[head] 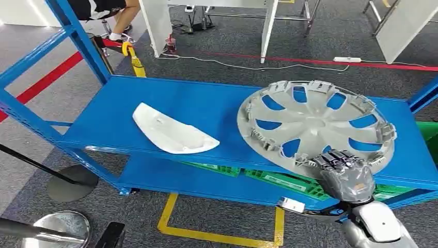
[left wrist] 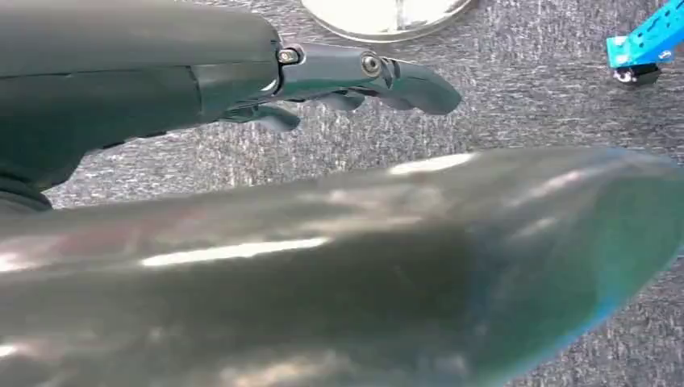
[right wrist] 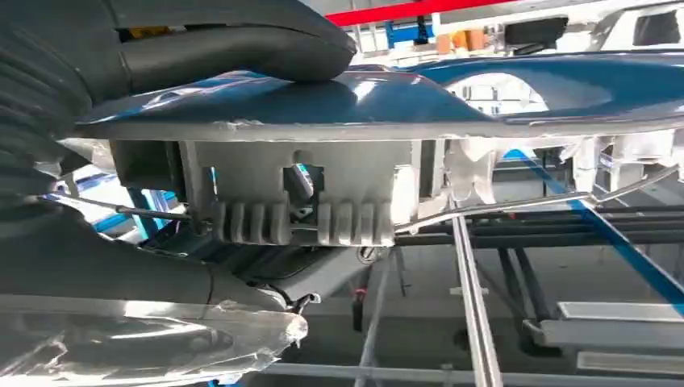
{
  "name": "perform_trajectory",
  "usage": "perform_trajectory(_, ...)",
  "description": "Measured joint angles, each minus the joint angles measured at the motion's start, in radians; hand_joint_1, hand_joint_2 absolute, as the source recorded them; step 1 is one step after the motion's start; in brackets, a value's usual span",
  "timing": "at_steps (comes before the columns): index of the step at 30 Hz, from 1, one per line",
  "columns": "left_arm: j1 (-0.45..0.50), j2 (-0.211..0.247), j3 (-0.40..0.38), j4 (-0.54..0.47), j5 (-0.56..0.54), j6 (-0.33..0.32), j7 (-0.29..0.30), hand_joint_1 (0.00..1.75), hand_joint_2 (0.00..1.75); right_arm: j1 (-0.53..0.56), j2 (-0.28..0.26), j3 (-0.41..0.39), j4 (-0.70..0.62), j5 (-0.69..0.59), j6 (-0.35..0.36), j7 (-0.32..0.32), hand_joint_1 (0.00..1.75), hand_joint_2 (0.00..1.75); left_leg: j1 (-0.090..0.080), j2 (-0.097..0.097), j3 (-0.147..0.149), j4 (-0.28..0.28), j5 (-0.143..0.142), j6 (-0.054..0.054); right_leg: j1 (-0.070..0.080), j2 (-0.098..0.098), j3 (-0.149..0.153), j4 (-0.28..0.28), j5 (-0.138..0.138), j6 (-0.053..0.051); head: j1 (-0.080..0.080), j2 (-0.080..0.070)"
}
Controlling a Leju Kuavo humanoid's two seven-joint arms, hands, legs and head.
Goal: Take the parts from the cabinet and place them on the table.
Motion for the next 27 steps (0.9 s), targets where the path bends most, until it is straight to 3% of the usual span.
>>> perform_trajectory(10,0.000,0.000,0.000,0.000,-0.002,0.015,0.009,0.00,0.00,0.001,0.027,-0.022,0.000,-0.025,0.000,-0.012,1.75,1.75,0.000,0.000,0.000,0.000,0.000,0.000,0.000,0.000,0.000,0.000,0.000,0.000,0.000,0.000)
perform_trajectory(11,0.000,0.002,0.000,0.000,-0.002,0.018,0.011,0.00,0.00,0.001,0.028,-0.022,0.001,-0.025,0.000,-0.007,1.75,1.75,-0.005,-0.001,-0.001,0.005,0.000,0.014,-0.006,0.000,0.002,-0.007,0.008,0.011,-0.001,0.000)
perform_trajectory(13,-0.001,0.001,0.000,0.000,-0.003,0.021,0.011,0.00,0.00,0.000,0.029,-0.022,0.003,-0.026,0.000,0.004,1.75,1.75,-0.006,0.000,0.001,-0.011,0.012,0.025,-0.007,0.001,0.004,-0.014,0.014,0.019,-0.001,0.000)
perform_trajectory(14,-0.003,-0.002,0.000,0.000,-0.007,0.024,0.011,0.00,0.00,0.001,0.029,-0.022,0.003,-0.027,0.000,0.009,1.75,1.75,0.006,0.005,0.010,-0.032,0.024,0.024,-0.007,0.001,-0.005,-0.007,0.002,0.019,-0.001,0.000)
perform_trajectory(15,-0.004,-0.002,0.000,0.000,-0.011,0.029,0.009,0.00,0.00,0.001,0.029,-0.022,0.005,-0.029,0.000,0.014,1.75,1.75,0.006,0.007,0.011,-0.038,0.028,0.028,-0.005,0.000,-0.018,0.022,-0.030,0.022,0.003,0.000)
perform_trajectory(18,-0.004,-0.002,0.000,0.000,-0.015,0.031,0.008,0.00,0.00,0.003,0.029,-0.022,0.013,-0.028,0.000,0.020,1.75,1.75,0.009,0.009,0.004,-0.038,0.031,0.026,-0.016,0.000,-0.108,0.250,-0.145,0.036,0.006,0.000)
perform_trajectory(19,-0.004,-0.002,0.000,0.000,-0.015,0.032,0.008,0.00,0.00,0.005,0.029,-0.023,0.015,-0.028,0.000,0.021,1.75,1.75,0.012,0.009,0.001,-0.038,0.034,0.022,-0.021,0.000,-0.124,0.293,-0.154,0.042,0.006,0.000)
perform_trajectory(20,-0.004,-0.002,0.000,0.000,-0.016,0.032,0.008,0.00,0.00,0.007,0.029,-0.022,0.018,-0.028,0.000,0.022,1.75,1.75,0.016,0.009,-0.001,-0.037,0.036,0.017,-0.026,-0.001,-0.114,0.281,-0.135,0.049,0.006,0.000)
perform_trajectory(21,-0.004,-0.002,0.000,0.000,-0.018,0.033,0.008,0.00,0.00,0.008,0.029,-0.022,0.021,-0.028,0.000,0.024,1.75,1.75,0.023,0.009,-0.004,-0.035,0.039,0.010,-0.032,-0.002,-0.083,0.225,-0.098,0.058,0.006,0.000)
perform_trajectory(23,-0.004,-0.003,0.000,0.000,-0.022,0.040,0.006,0.00,0.00,0.008,0.029,-0.022,0.022,-0.024,0.000,0.031,1.75,1.75,0.038,0.007,-0.016,-0.018,0.037,-0.011,-0.051,-0.008,0.016,0.046,-0.020,0.084,0.007,0.000)
perform_trajectory(24,-0.005,0.001,0.000,0.000,-0.026,0.047,0.005,0.00,0.00,0.006,0.029,-0.021,0.025,-0.020,0.000,0.037,1.75,1.75,0.034,0.005,-0.025,-0.008,0.036,-0.027,-0.046,0.001,0.035,0.012,-0.058,0.104,0.011,0.000)
perform_trajectory(25,-0.005,0.004,-0.001,0.000,-0.031,0.053,0.005,0.00,0.00,0.007,0.029,-0.021,0.026,-0.017,0.000,0.041,1.75,1.75,0.036,0.003,-0.032,0.000,0.037,-0.034,-0.043,0.014,0.031,0.035,-0.029,0.074,0.015,0.000)
perform_trajectory(26,-0.004,0.002,-0.002,0.000,-0.032,0.057,0.004,0.00,0.00,0.008,0.029,-0.021,0.027,-0.014,0.000,0.046,1.75,1.75,0.031,-0.003,-0.036,0.009,0.041,-0.039,-0.048,0.013,0.019,0.035,-0.043,0.057,0.010,0.000)
perform_trajectory(27,-0.003,0.002,-0.002,0.000,-0.033,0.061,0.004,0.00,0.00,0.009,0.029,-0.021,0.028,-0.014,0.000,0.049,1.75,1.75,0.031,-0.003,-0.040,0.008,0.049,-0.044,-0.045,0.014,0.010,0.050,-0.044,0.048,0.007,0.000)
